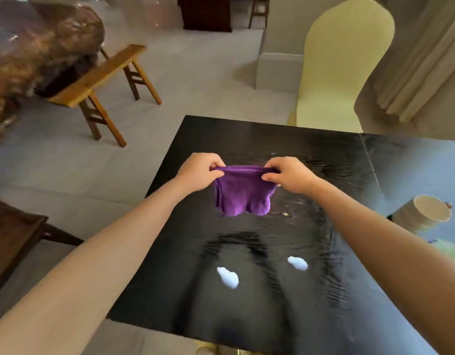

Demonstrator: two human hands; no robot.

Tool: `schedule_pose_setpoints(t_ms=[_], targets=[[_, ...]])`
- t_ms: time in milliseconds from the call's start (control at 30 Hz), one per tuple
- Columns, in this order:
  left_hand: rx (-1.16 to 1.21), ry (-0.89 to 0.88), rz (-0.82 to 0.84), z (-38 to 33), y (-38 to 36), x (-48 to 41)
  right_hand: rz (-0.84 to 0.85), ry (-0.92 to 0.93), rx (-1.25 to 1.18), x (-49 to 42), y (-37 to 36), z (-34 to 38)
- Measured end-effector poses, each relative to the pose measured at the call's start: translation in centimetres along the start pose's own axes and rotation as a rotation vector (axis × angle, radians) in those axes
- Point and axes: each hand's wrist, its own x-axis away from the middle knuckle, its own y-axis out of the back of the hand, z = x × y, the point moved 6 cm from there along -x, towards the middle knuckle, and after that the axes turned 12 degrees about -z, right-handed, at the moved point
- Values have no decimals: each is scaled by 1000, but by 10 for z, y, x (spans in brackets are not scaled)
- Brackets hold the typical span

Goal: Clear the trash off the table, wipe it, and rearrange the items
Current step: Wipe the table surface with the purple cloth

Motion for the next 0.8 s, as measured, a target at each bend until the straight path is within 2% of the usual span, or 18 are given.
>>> schedule_pose_setpoints(t_ms=[333, 433, 533, 667, 800], targets=[[-82, -81, -156, 86, 37, -105, -292, -92, -43, -126, -54, 44], [-83, -64, -176, 115, 28, -116, -329, -102, -43, -148, -81, 44], [-68, 13, -115, 159, -14, -94, -231, -120, 5, -143, -136, 24], [-48, 131, 76, 211, -85, -38, -3, -132, 73, -104, -214, -10], [1, 146, 74, 225, -119, -1, 12, -16, 93, -74, -235, -20]])
